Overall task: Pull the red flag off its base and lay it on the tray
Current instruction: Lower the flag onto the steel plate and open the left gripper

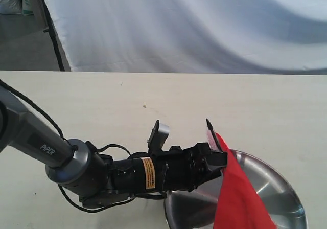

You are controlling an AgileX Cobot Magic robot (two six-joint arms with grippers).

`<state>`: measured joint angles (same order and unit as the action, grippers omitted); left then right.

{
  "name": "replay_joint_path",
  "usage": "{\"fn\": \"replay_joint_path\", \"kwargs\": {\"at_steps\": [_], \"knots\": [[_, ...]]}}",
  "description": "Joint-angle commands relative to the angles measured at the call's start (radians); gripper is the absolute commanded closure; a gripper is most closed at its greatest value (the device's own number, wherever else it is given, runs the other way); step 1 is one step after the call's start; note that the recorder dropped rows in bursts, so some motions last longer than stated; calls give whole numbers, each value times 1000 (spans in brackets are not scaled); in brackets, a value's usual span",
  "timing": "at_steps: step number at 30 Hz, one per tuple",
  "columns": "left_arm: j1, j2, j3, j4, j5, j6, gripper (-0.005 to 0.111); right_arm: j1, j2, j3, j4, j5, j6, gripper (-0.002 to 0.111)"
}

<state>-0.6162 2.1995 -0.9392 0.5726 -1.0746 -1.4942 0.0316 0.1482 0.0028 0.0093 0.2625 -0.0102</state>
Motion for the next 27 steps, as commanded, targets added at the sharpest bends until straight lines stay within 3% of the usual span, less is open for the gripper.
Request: {"fn": "replay_joint_path", "kwargs": {"at_steps": [1, 12, 19, 23, 27], "knots": [[-6, -2, -7, 21, 4, -17, 25, -3, -4, -3, -3, -10, -3, 109], [-6, -8, -81, 245, -49, -134, 37, -3, -4, -3, -3, -10, -3, 109], [-4, -98, -121, 337, -79, -116, 73, -3, -4, -3, -3, -10, -3, 109], [-2, -184, -145, 406, -111, -65, 105, -3, -4, -3, -3, -10, -3, 109], [10, -328, -190, 597, -30, -18, 107, -3, -4, -3, -3, -10, -3, 109]]}}
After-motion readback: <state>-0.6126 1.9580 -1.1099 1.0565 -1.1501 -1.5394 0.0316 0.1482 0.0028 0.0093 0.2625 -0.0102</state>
